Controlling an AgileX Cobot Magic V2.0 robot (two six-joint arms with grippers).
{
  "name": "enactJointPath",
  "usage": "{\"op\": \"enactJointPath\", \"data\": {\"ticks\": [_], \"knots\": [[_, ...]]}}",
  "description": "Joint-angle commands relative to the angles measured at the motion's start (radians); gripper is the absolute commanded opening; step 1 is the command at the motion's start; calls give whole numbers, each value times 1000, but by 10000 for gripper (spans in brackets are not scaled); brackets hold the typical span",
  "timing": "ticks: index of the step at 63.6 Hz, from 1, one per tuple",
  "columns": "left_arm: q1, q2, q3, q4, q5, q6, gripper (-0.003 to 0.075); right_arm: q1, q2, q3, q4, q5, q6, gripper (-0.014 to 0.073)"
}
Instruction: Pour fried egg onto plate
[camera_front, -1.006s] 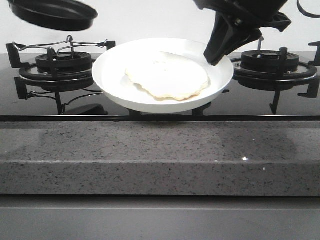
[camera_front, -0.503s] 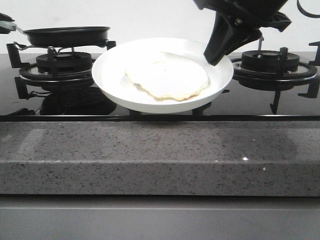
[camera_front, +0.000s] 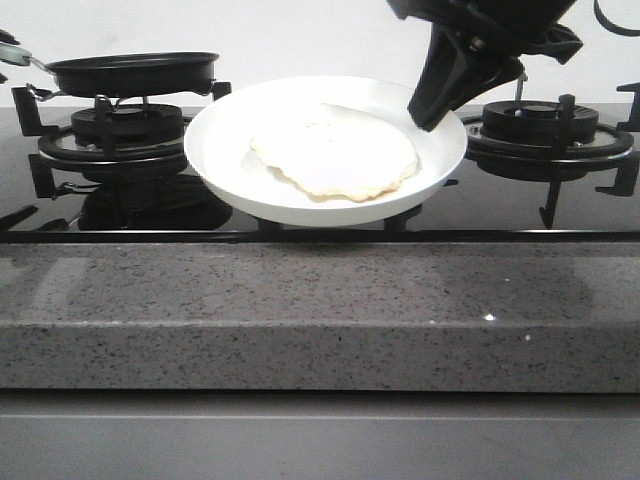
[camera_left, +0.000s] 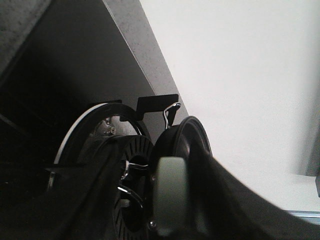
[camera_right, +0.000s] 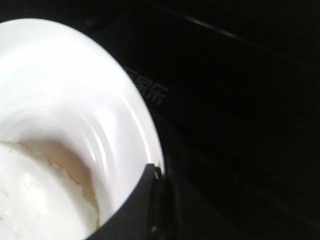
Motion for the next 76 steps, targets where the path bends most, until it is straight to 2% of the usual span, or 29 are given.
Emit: {"op": "enactJointPath", "data": {"ticks": [1,13,30,39,48,57,65,71,76], "knots": [[15,-49,-30,-49,69,21,386,-2,-42,-24,18,-43,-7,-68],[61,-49,-31,-45,123,27,480,-2,-42,-24,18,-43,-7,-68],[162,-116,-32,22,194,65,490,-2,-42,-24,18,-43,-7,-68],[195,-192,-32,106,196,81,540,-2,-42,-24,18,-43,-7,-68],[193,-295,-32,248,178,81,547,-2,-42,-24,18,-43,-7,-68],[109,-440,-32,462,69,49,547,-2,-42,-24,18,-43,-7,-68],[-47,-546,-32,660,-15,-16,547,-2,-42,-24,18,-43,-7,-68],[-181,-622,-30,885,-74,-110,547,-2,-42,-24,18,-43,-7,-68],[-287,-686,-12,1081,-120,-245,547,-2,-42,-24,18,-43,-7,-68]]}}
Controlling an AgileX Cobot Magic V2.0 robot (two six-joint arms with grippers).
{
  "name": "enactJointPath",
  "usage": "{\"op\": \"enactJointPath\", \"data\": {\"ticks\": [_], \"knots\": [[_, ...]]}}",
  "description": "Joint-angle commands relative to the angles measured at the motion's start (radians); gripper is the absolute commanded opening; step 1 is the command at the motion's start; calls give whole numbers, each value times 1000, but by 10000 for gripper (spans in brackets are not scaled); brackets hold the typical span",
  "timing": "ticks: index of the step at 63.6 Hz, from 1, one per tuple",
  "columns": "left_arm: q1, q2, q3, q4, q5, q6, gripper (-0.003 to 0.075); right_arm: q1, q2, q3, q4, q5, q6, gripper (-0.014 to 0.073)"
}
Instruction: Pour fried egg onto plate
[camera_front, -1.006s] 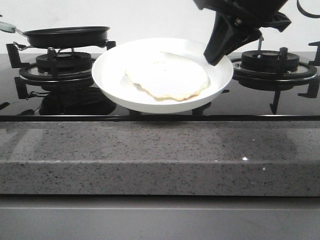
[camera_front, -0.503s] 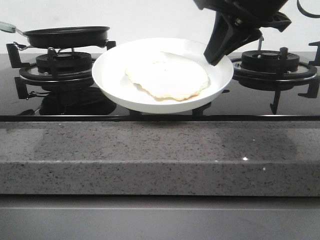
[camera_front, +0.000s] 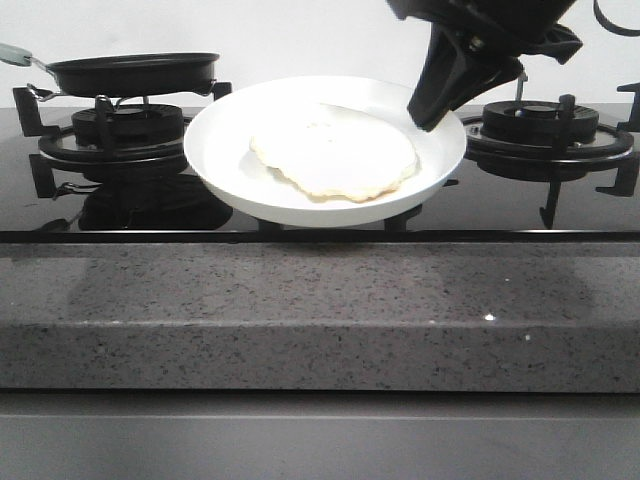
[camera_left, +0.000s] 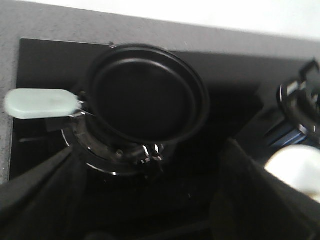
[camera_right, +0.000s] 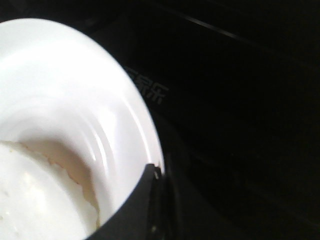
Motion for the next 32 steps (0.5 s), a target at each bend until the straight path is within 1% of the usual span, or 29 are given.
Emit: {"op": "enactJointPath", "data": {"ticks": [1,7,11,16,22,32], "knots": [[-113,-99,-7,191,-97,-148,547,-2,-42,-24,18,-42,-7,-68],[-200,-183,62,379,-151,-307,546,-2,-42,-24,18,-42,-7,-68],[-239,-243,129,442,-186,-362,546,-2,-42,-24,18,-42,-7,-68],[-268,-316,217,468,-202,-366,546,-2,-42,-24,18,-42,-7,-68],[-276,-391,312,470,-202,-366,546,-2,-42,-24,18,-42,-7,-68],[-276,-495,414,470,-202,-366,546,-2,-42,-24,18,-42,-7,-68]]}}
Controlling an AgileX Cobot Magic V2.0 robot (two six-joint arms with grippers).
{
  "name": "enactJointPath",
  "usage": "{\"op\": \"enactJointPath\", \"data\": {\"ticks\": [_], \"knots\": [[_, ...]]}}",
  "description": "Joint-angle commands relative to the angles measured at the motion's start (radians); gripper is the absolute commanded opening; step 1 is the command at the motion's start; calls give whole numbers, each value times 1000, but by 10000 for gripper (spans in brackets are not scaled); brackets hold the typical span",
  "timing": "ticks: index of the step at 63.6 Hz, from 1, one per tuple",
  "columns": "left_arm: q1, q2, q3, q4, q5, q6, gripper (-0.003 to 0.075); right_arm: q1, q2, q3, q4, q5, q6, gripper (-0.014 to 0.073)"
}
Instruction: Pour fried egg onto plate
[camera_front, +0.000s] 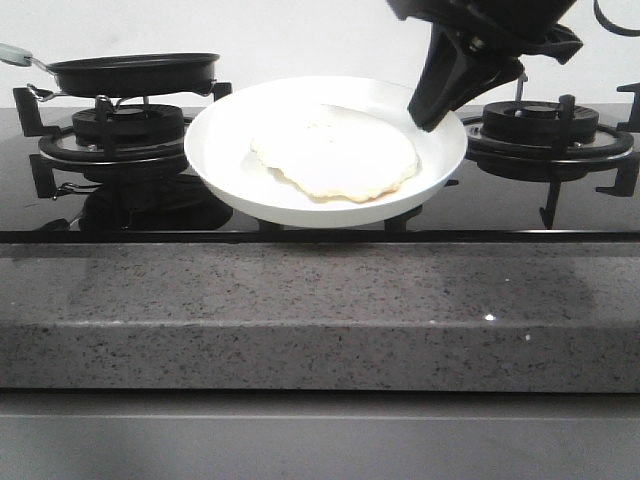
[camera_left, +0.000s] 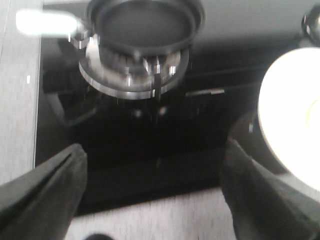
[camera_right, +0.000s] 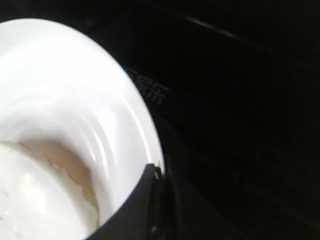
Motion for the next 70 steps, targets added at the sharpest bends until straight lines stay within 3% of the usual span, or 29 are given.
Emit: {"op": "enactJointPath", "data": {"ticks": [1,33,54,70], "knots": [[-6,-60,19,-12,-78,-13,547,-2,-42,-24,18,-42,-7,-68],[-6,-98,36,-12,-78,-13,546,-9,-42,-59,19,-46,-6,-68],[-6,-98,36,-12,-86,-13,546,-101,47,-338,26,50,49,-68],[-6,-98,36,-12,-91,-13,546,-107,192,-537,60,113,60,-68]]}}
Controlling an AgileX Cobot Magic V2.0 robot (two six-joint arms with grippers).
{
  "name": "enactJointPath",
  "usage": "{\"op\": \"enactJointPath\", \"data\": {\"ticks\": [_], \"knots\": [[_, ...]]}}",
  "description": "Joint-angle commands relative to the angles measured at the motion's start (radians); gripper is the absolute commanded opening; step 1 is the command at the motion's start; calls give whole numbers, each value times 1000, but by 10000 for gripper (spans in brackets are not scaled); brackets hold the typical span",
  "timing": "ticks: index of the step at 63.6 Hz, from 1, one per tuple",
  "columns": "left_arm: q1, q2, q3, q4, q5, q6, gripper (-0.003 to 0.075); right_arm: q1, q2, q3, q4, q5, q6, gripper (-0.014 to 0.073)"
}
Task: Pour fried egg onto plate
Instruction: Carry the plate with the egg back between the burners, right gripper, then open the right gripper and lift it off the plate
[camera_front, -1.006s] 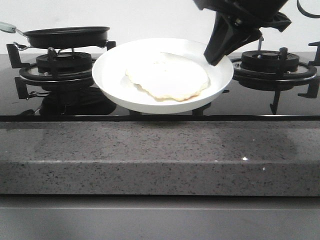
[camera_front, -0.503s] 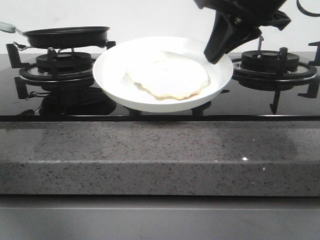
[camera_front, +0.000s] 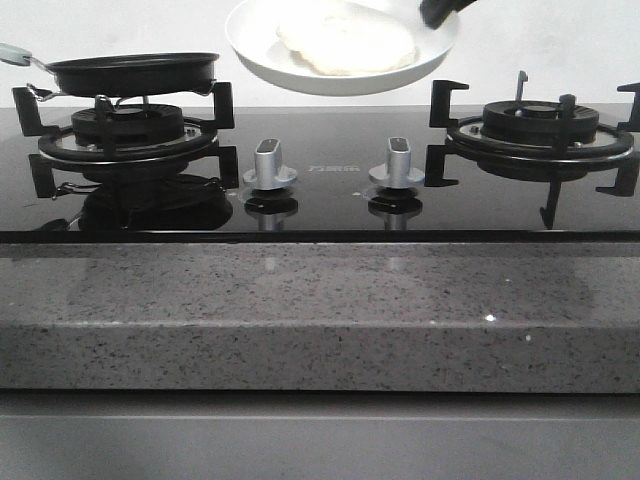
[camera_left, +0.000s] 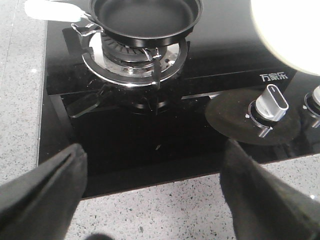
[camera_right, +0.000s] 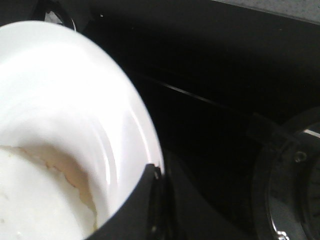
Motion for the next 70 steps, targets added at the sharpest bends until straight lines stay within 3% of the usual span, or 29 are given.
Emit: {"op": "enactJointPath", "data": {"ticks": [1,34,47,54,63,70], "knots": [[-6,-2,-25,-12,-82,-9,546,-3,-1,-90,69,-24,13,-68],[-6,-2,-25,-12,-100,-9,546,-3,199,-142,60,-64,179,-66],[-6,-2,-25,-12,-100,-9,546,-3,205,-142,45,-66,180,-57],[-6,-2,-25,-12,-100,-9,546,-3,205,-142,29,-54,180,57],[-6,-2,-25,-12,-100,-9,546,-15,200,-161,24,-17,180,288],[-6,-2,-25,-12,-100,-9,546,-23,173,-184,19,28,177,351]]}}
